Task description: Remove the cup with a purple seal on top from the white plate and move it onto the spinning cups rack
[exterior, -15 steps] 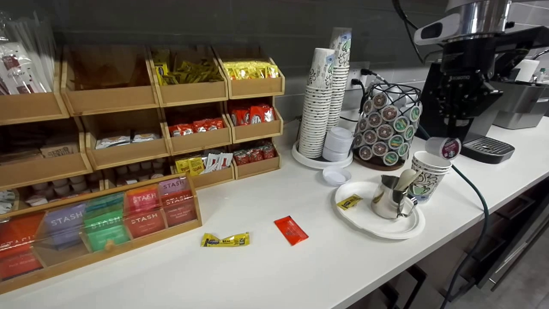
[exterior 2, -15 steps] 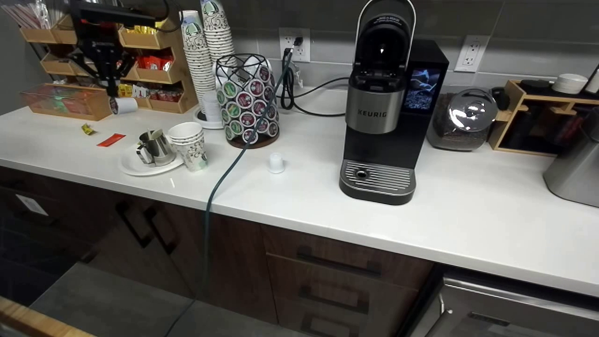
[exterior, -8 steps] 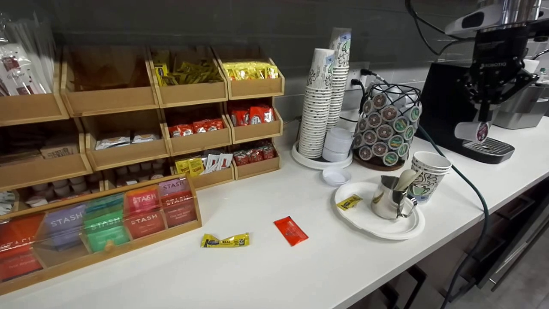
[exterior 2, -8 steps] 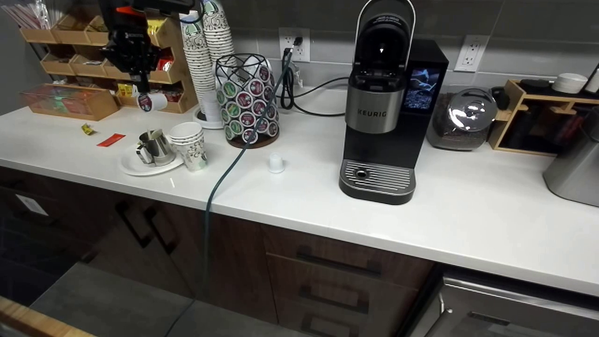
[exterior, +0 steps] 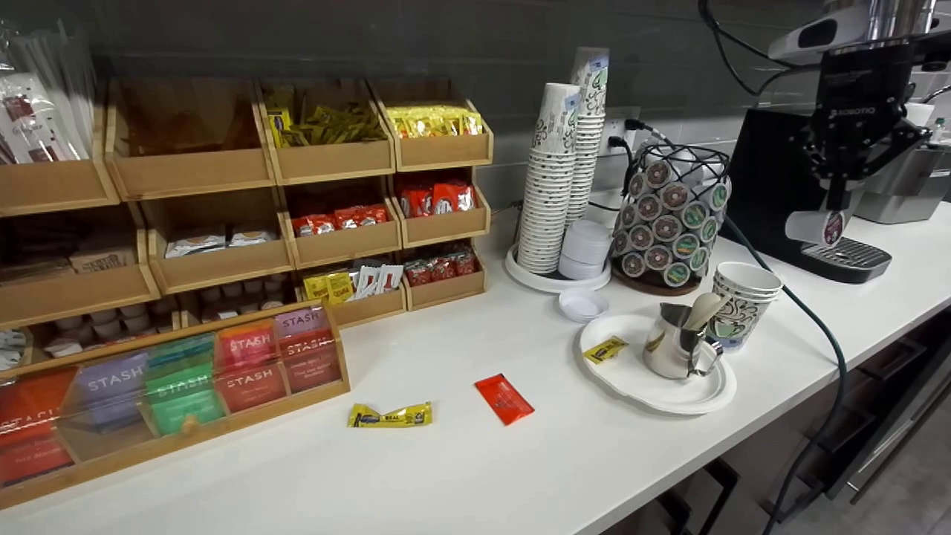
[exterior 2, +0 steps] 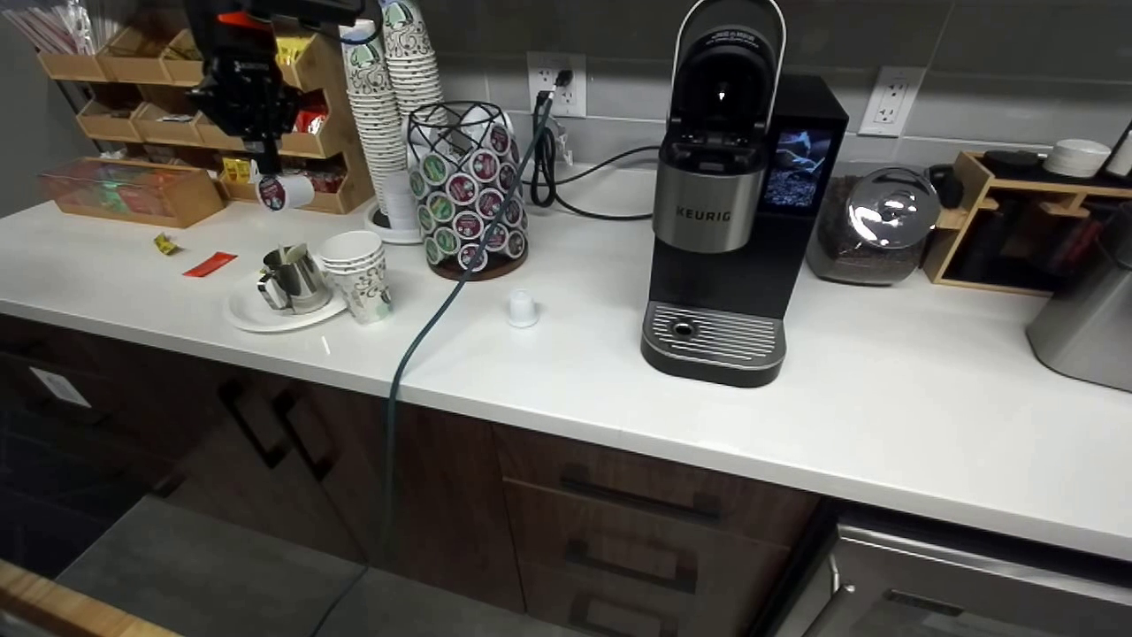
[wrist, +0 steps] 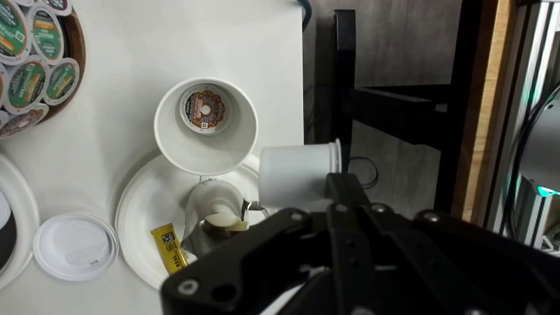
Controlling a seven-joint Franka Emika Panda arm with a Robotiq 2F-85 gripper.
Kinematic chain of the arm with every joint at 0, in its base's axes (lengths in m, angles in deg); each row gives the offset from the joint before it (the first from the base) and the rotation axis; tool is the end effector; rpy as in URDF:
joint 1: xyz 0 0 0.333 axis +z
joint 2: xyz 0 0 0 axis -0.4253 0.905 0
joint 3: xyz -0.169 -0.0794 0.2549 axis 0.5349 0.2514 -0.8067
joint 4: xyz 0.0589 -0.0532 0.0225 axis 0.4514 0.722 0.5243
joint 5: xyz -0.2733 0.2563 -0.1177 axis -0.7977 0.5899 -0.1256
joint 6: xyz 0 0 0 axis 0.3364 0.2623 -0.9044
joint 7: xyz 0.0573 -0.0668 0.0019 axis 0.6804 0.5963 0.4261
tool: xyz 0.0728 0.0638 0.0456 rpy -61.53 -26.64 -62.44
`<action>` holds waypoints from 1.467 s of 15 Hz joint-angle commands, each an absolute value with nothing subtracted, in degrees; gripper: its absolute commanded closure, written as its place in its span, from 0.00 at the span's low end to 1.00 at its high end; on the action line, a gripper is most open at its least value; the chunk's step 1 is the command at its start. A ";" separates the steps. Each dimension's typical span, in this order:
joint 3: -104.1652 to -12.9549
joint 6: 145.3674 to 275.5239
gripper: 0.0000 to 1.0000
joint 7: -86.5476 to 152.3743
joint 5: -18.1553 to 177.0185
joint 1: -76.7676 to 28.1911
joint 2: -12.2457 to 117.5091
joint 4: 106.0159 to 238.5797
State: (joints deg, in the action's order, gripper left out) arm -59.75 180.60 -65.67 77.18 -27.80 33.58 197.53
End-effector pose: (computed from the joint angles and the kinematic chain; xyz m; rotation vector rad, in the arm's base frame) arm 0.5151 -0.0563 0.4437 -2.1466 -2.1604 0.2744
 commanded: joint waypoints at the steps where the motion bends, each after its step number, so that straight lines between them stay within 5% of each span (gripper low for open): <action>1: -58.99 182.94 1.00 -69.93 75.34 -28.11 32.84 197.54; 9: -54.47 179.33 1.00 -102.76 75.82 -30.85 33.59 191.04; 22: -56.13 192.54 1.00 -106.27 63.75 -30.46 35.13 195.34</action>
